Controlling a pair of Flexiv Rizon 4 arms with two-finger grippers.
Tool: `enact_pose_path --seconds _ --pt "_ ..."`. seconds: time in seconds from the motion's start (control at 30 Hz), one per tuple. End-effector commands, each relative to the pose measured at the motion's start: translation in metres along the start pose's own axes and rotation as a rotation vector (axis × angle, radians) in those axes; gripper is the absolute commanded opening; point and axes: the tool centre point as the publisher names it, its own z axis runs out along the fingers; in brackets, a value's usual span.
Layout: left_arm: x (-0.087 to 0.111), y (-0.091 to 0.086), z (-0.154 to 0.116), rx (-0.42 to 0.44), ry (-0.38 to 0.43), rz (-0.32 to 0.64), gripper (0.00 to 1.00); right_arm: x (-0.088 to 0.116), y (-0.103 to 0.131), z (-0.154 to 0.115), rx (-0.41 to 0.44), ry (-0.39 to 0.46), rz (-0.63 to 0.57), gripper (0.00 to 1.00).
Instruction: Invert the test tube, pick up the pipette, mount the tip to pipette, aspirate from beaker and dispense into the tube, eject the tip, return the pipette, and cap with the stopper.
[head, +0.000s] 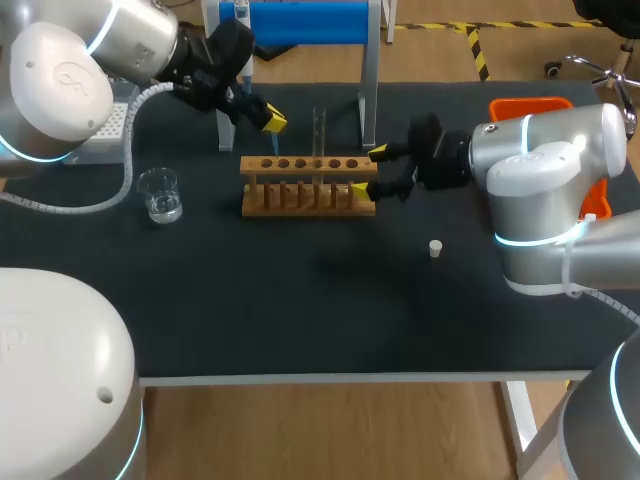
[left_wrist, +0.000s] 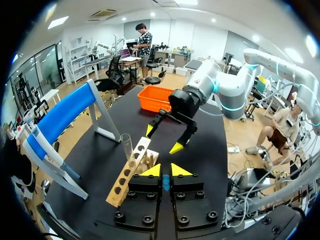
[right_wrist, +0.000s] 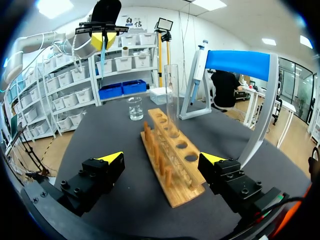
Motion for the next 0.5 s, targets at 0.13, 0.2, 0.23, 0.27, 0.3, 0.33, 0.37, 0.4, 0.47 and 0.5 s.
enact_pose_path --seconds 0.13,0.2,0.23,0.27,0.3,0.33,0.37,0.4,0.47,0.5 --pt "0.0 -0.001 -0.001 -0.005 0.001 -0.001 0.0 0.015 0.021 -0.038 -0.109 0.02 -0.01 1.0" --pt "0.0 -0.001 -0.001 -0.005 0.001 -0.001 0.0 0.021 0.027 -0.046 -0.144 0.044 -0.02 1.0" --pt "0.0 -0.001 -0.001 -0.005 0.001 -0.001 0.0 0.025 0.03 -0.05 -0.16 0.06 -0.027 1.0" --pt "0.0 -0.001 -0.001 -0.005 0.001 -0.001 0.0 0.029 0.033 -0.053 -0.179 0.076 -0.038 1.0" --pt "0.0 -0.001 -0.001 -0.005 0.001 -0.001 0.0 0.033 0.036 -0.057 -0.202 0.1 -0.048 1.0" --pt "0.0 -0.001 -0.001 -0.005 0.001 -0.001 0.0 0.037 0.039 -0.059 -0.215 0.12 -0.059 1.0" --pt "0.0 -0.001 -0.001 -0.005 0.001 -0.001 0.0 0.041 0.042 -0.062 -0.228 0.13 -0.079 1.0" --pt "0.0 -0.001 -0.001 -0.005 0.001 -0.001 0.0 0.045 0.045 -0.064 -0.241 0.147 -0.092 1.0" --pt "0.0 -0.001 -0.001 -0.005 0.001 -0.001 0.0 0.054 0.05 -0.068 -0.262 0.176 -0.122 1.0" --pt "0.0 -0.001 -0.001 -0.005 0.001 -0.001 0.0 0.058 0.053 -0.069 -0.272 0.196 -0.136 1.0"
